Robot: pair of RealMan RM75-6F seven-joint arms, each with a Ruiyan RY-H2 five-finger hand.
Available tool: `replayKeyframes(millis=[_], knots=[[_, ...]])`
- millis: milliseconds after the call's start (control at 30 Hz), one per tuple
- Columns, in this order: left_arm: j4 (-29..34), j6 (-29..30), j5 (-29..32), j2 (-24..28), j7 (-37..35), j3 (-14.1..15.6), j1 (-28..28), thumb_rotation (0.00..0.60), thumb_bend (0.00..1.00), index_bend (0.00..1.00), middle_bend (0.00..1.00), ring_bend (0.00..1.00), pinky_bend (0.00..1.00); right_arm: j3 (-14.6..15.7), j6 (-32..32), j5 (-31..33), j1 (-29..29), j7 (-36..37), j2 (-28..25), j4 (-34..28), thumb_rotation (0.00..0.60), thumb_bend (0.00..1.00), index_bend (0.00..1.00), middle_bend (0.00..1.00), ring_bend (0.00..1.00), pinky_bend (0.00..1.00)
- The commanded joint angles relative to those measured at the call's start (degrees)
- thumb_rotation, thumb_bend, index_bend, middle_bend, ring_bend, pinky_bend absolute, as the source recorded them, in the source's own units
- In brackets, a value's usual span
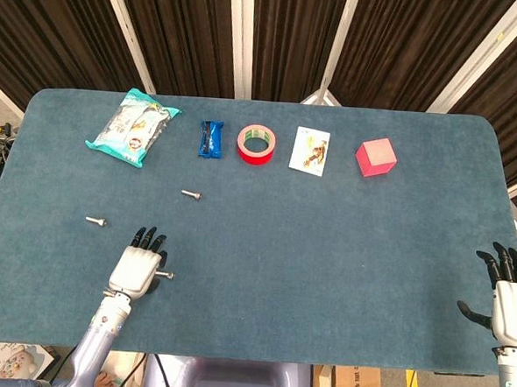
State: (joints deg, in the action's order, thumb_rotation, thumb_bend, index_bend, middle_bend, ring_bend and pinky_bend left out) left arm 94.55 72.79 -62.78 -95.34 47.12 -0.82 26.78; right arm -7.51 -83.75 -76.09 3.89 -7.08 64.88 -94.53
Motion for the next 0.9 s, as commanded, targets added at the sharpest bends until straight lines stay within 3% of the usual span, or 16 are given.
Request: replayKeyframes(millis=[33,333,900], knots=[[-0.12,0.18,0.11,-0.04,0.96,0.18,-0.05,0.6,0.39,0.5,0.13,0.0,0.0,0.03,-0.03,-0.04,-0.02,-0.02,0.06,0.0,0.6,0.13,0.22,0.1,0.04,0.0],[-1.1,0.62,0.43,-0.36,2.39,0.09,-0.16,0.6,0.46,0.54,0.13,0.0,0.0,-0.2,-0.34,0.09,-0.11,0.32,0.23,-0.02,0.6,0.13,0.22,0.1,0.04,0.0],[-1.78,0.38,0.16,-1.31,3.39,0.06,-0.11,0.6,0.46,0.52,0.13,0.0,0.0,-0.34,-0.32,0.48,-0.17,0.29,0.33,-0.12,0.6,0.13,0.22,0.1,0.04,0.0]])
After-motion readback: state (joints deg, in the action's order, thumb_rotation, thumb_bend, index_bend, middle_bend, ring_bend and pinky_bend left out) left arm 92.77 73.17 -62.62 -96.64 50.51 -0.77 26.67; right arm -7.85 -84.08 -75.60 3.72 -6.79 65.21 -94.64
